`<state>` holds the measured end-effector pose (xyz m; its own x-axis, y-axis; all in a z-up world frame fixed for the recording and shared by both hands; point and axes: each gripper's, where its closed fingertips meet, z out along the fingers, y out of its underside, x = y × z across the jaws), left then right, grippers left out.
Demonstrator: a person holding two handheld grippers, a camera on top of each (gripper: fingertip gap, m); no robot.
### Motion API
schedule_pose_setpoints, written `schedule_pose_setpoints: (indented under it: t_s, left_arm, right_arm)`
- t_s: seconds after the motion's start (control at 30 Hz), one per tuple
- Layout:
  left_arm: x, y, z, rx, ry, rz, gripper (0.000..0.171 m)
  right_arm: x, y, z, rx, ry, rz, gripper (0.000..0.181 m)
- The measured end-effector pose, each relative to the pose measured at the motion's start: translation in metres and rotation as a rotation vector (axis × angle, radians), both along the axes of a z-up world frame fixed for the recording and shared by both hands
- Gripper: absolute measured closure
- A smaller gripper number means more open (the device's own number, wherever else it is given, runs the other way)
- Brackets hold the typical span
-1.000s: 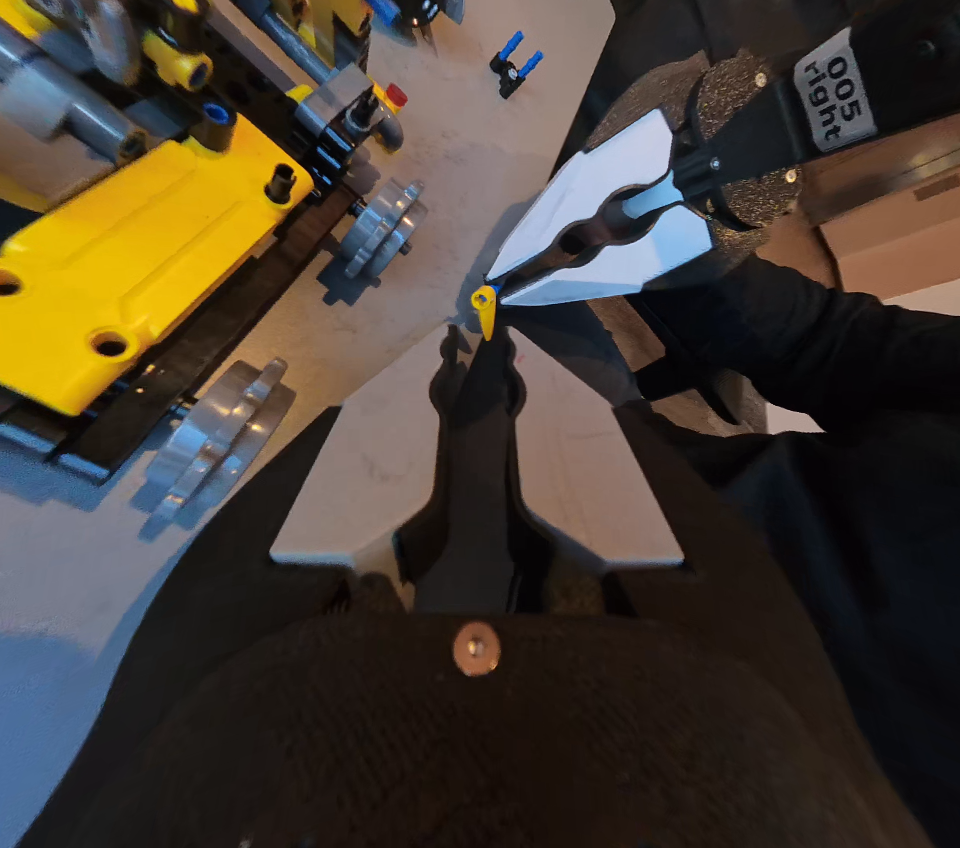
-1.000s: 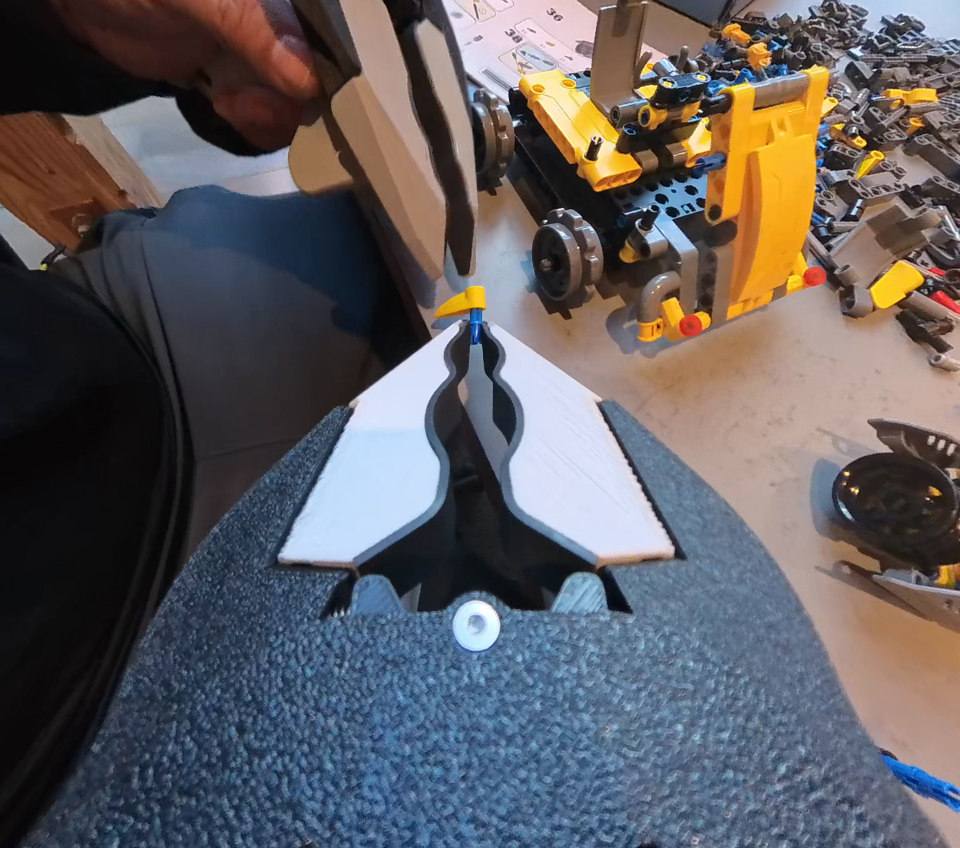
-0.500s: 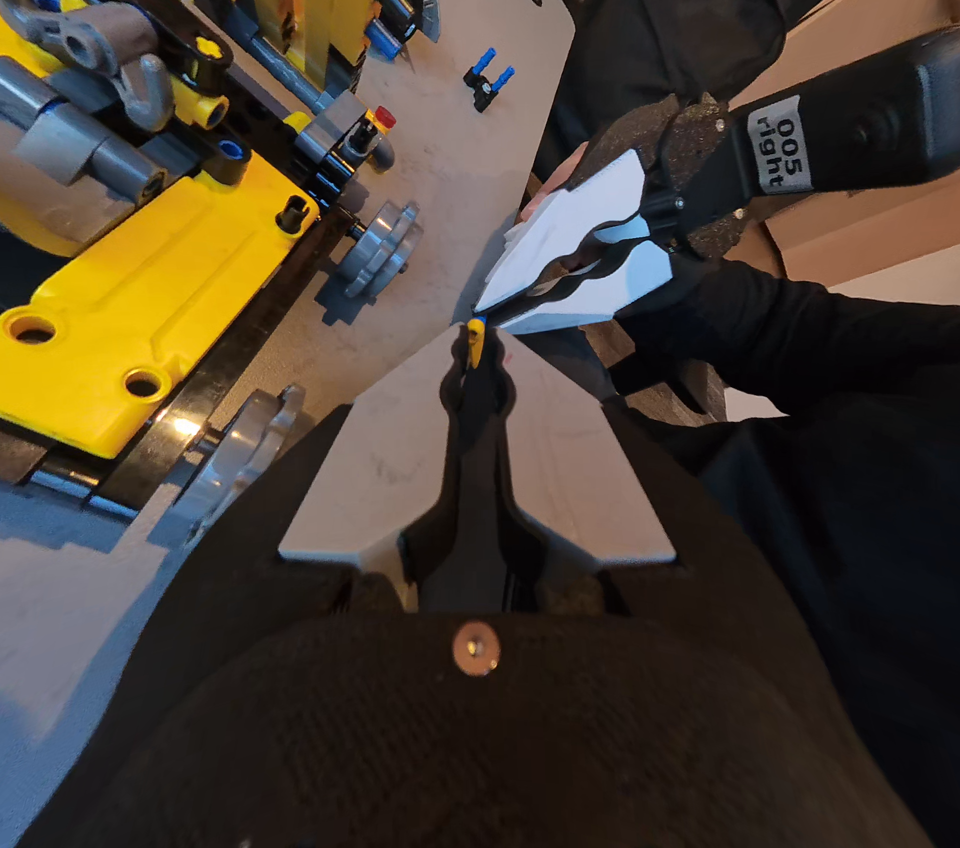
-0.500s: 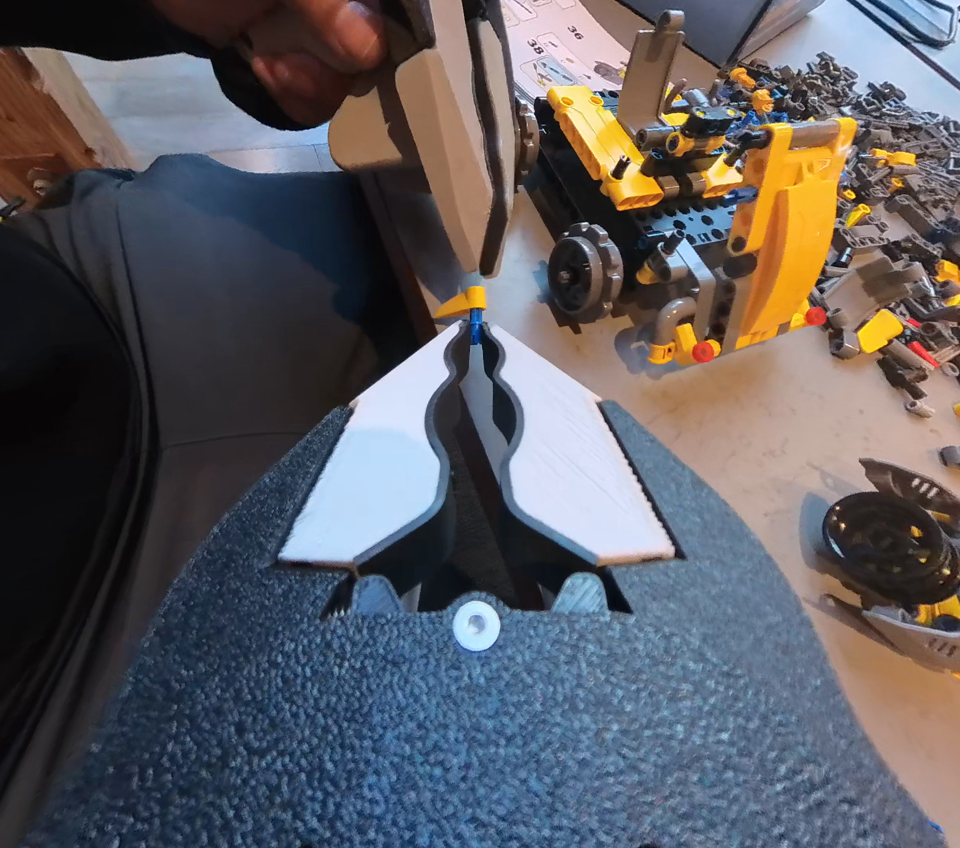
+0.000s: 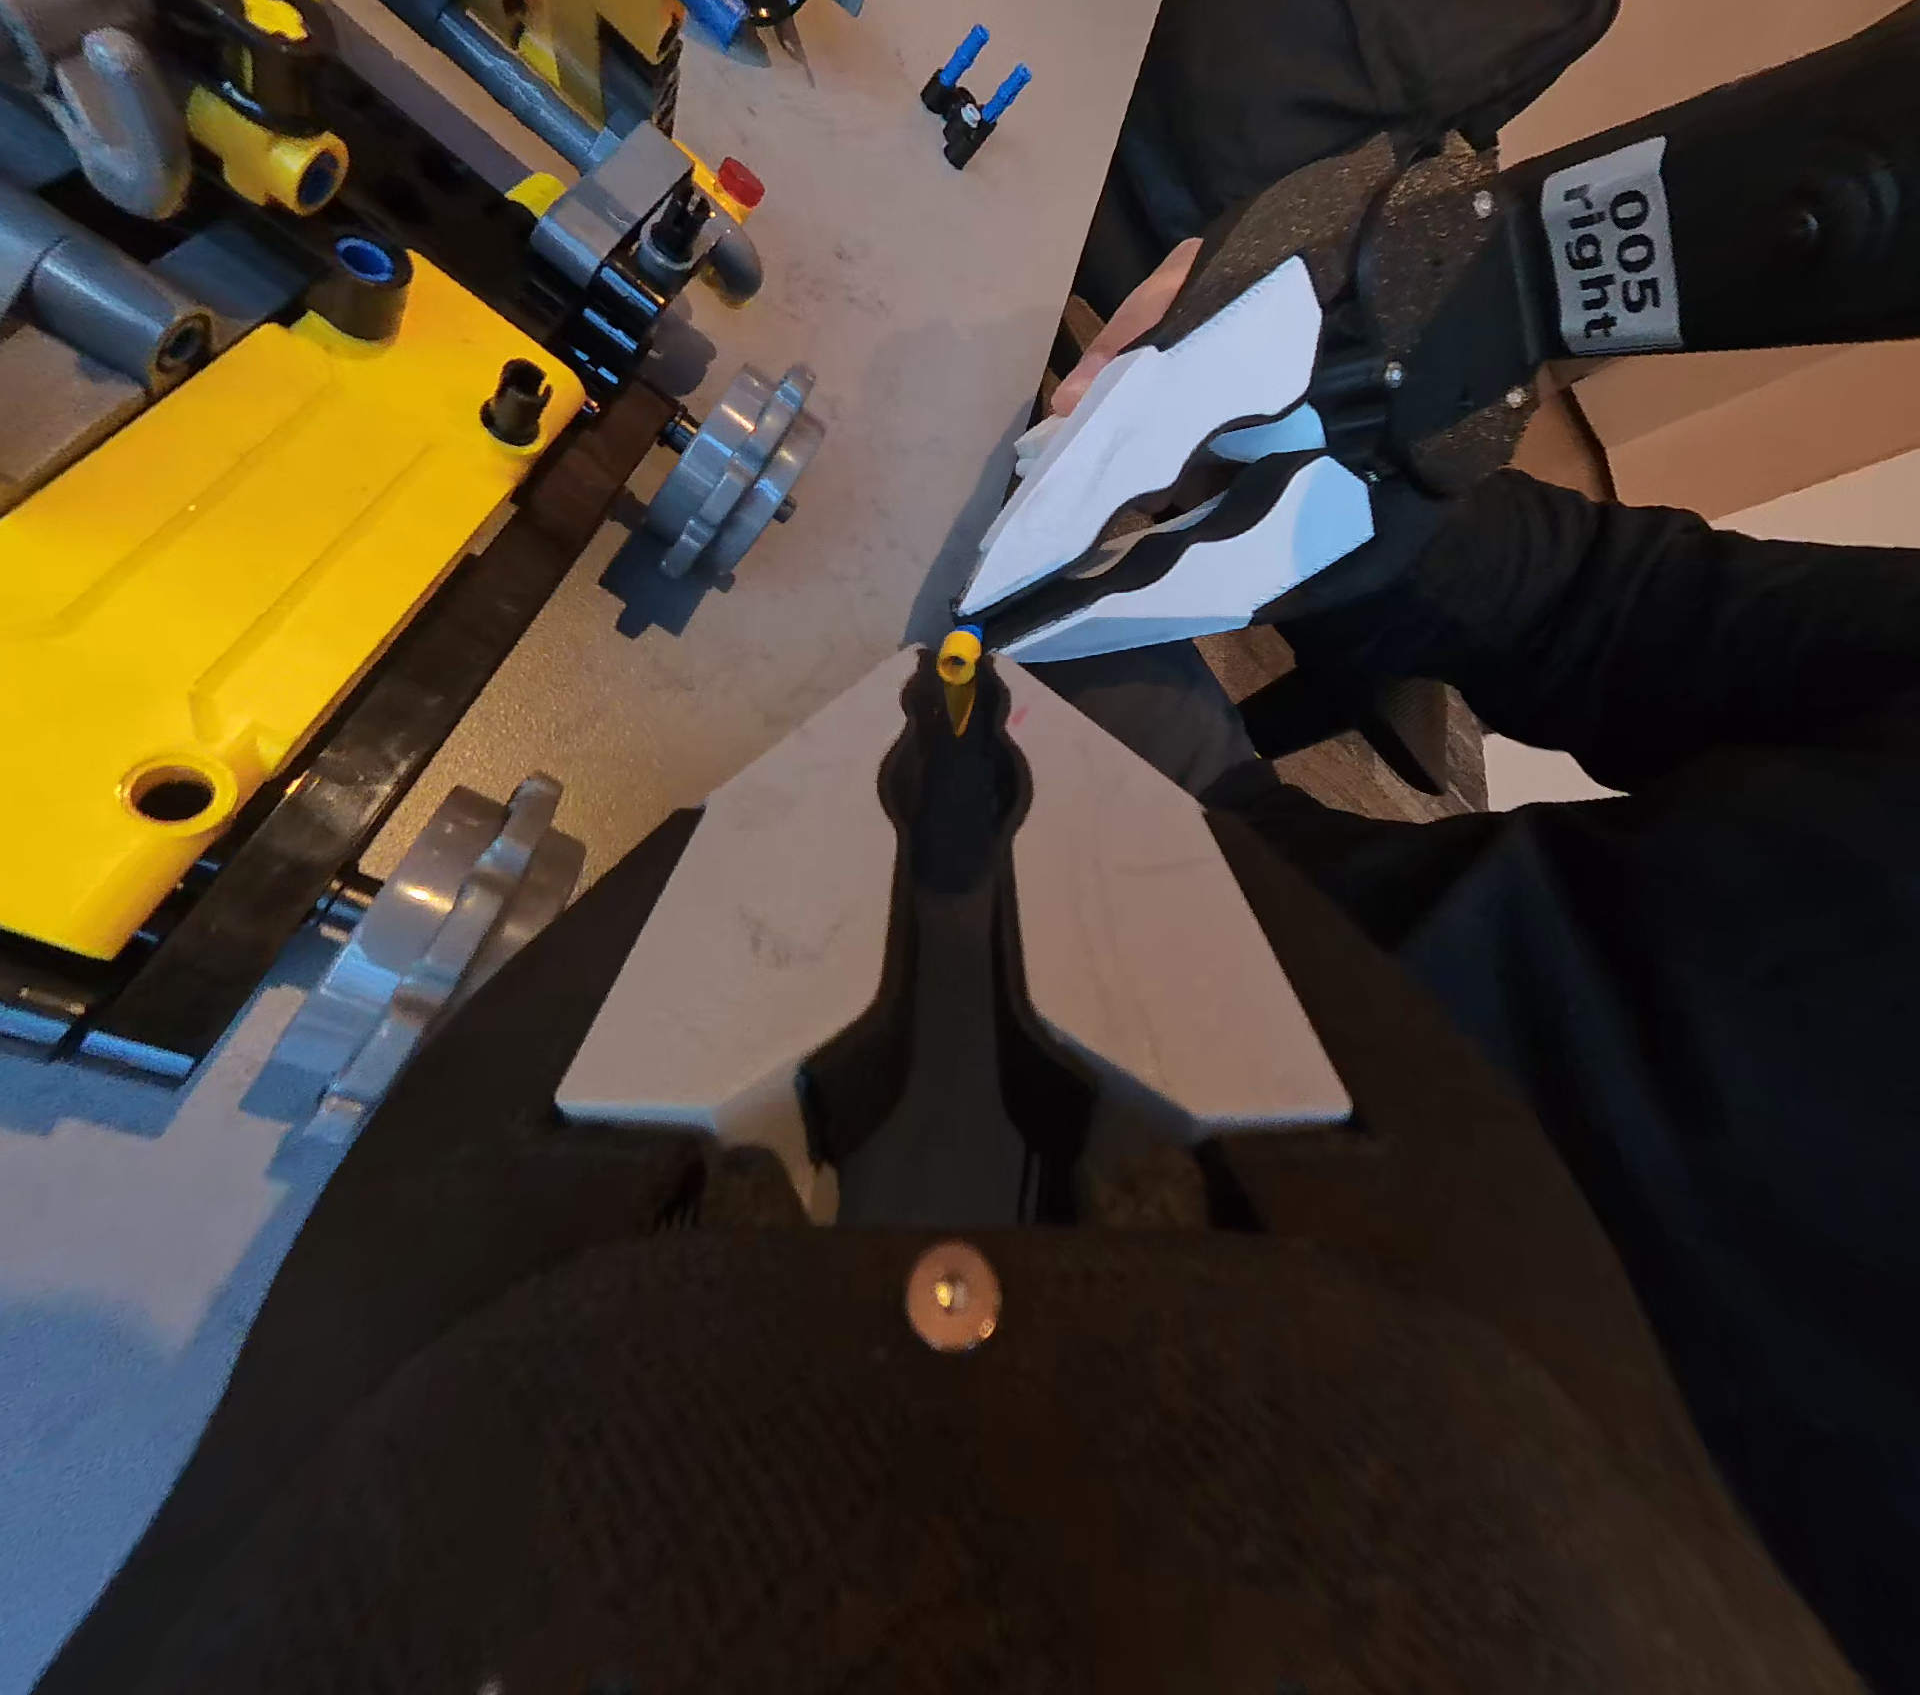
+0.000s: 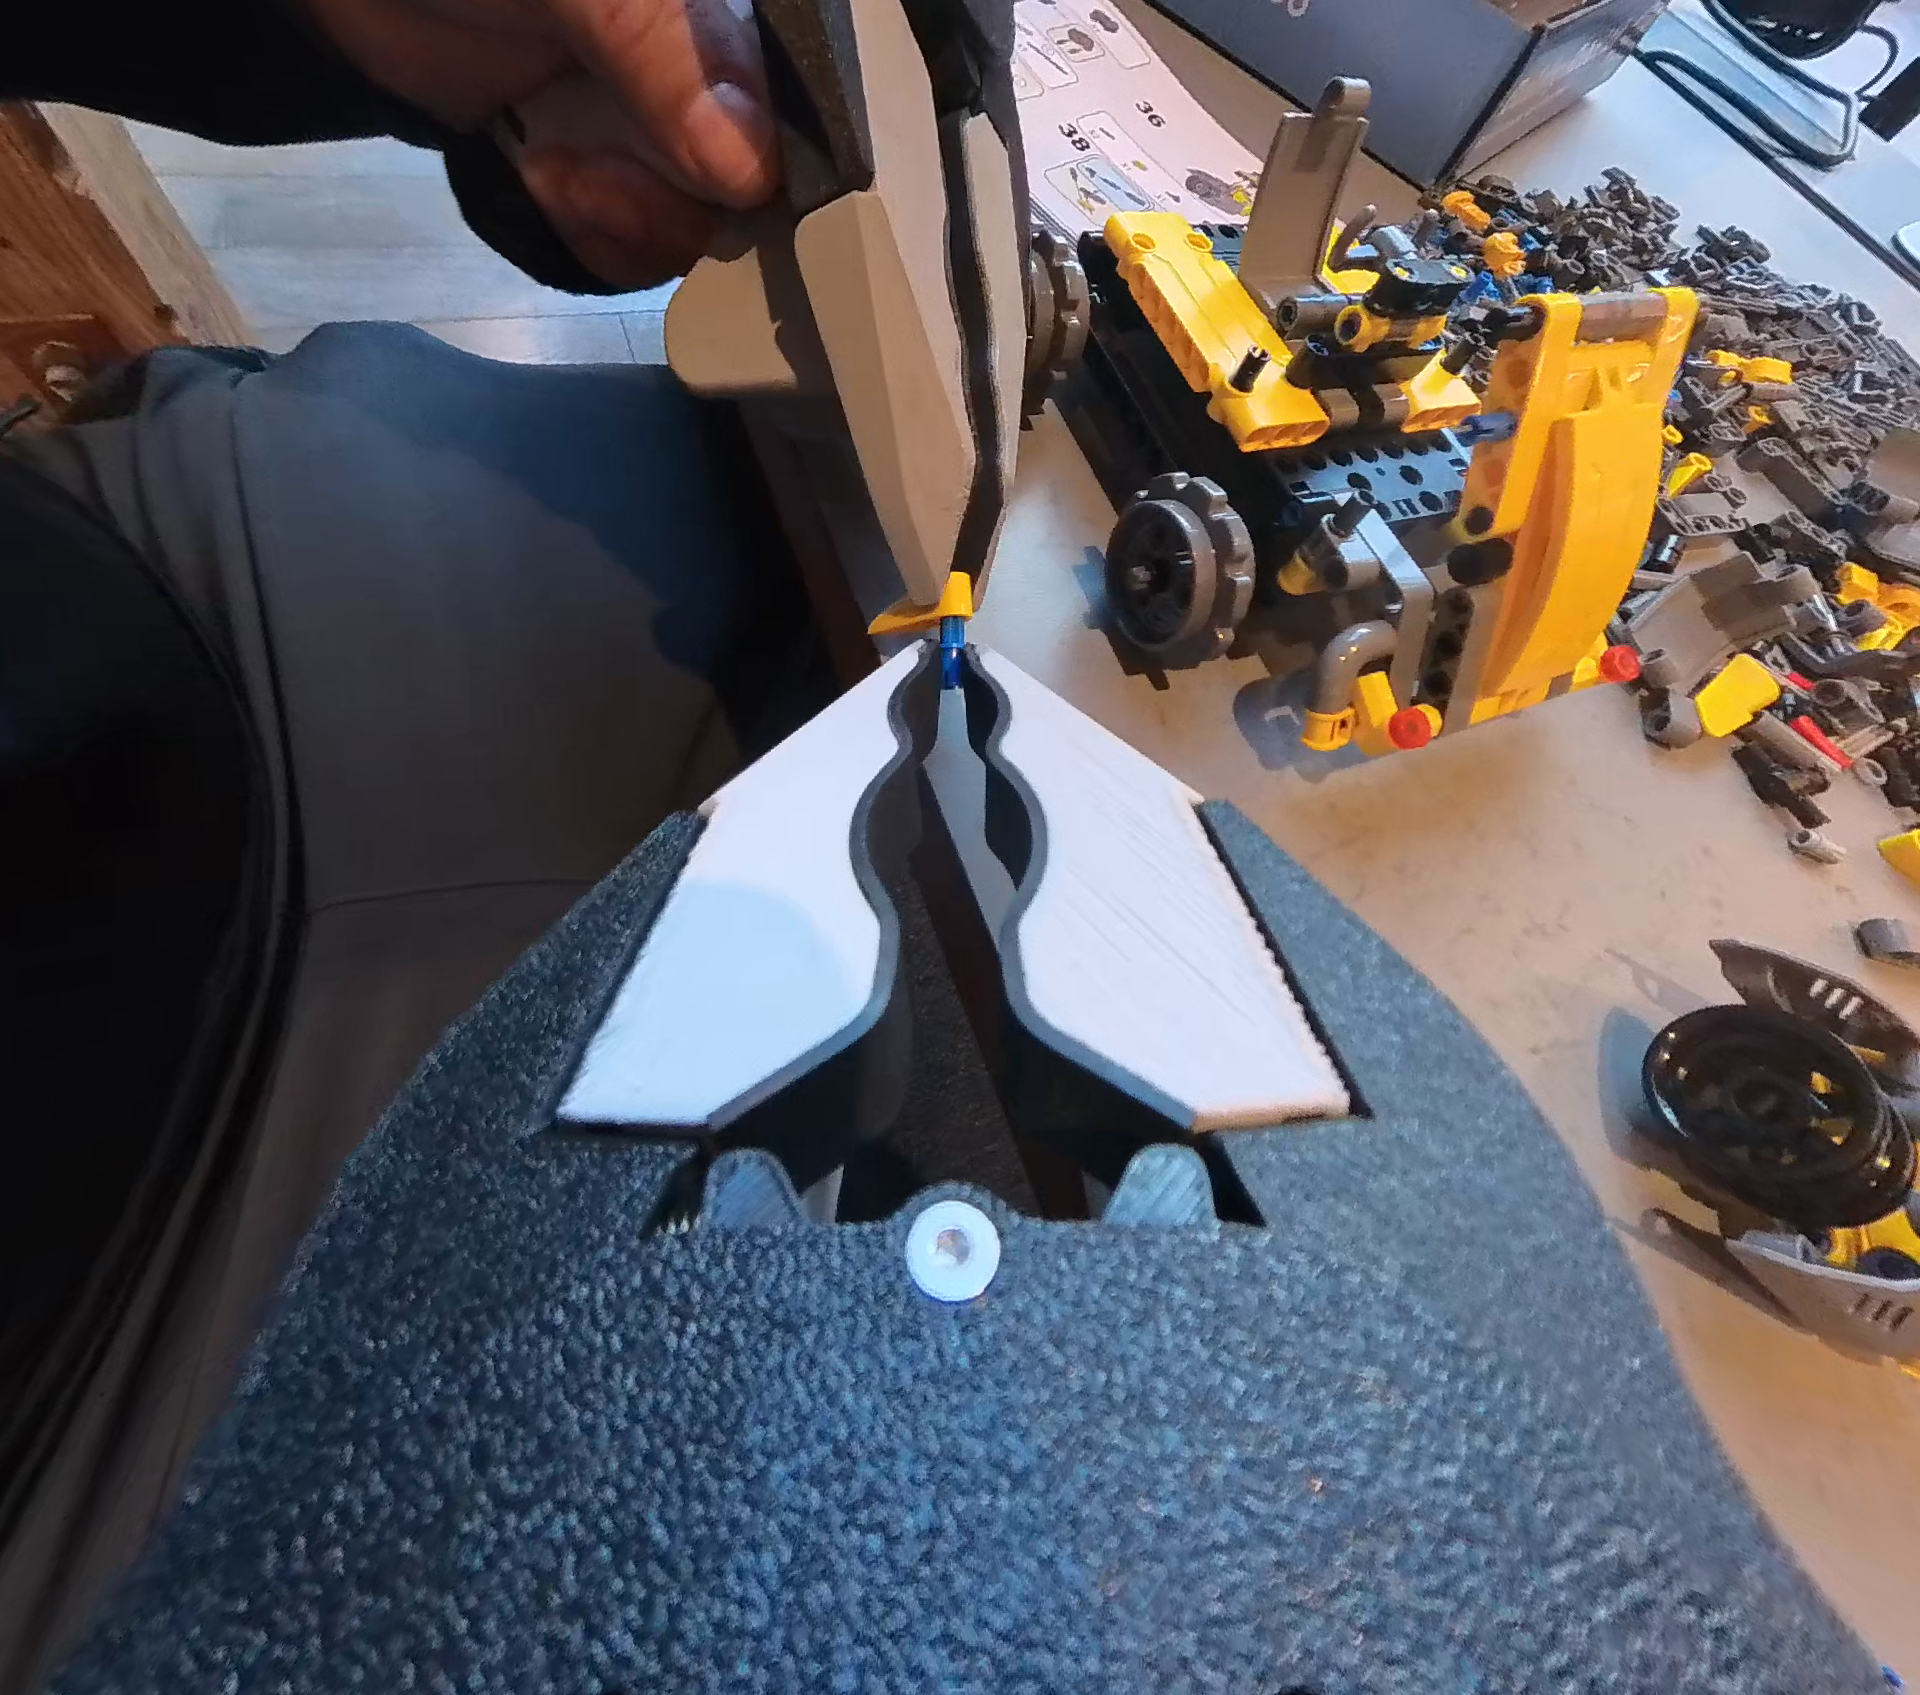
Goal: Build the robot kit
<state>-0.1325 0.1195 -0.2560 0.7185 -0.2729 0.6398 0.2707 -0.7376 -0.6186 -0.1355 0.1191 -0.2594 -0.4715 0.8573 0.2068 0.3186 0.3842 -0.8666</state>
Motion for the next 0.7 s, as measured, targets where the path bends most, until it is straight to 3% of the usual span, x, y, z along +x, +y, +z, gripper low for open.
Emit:
schedule_pose_setpoints:
  t_s: [0.23,0.7]
  left_arm:
    - [0.002,-0.004,-0.009,-0.051,0.074,-0.061,0.166]
    - [0.005,-0.003,-0.013,-0.121,0.05,-0.098,0.166]
  right_arm:
    - [0.0,-0.004,-0.008,0.073,-0.002,0.025,0.178]
    - [0.0,-0.004,-0.012,0.145,0.004,0.063,0.179]
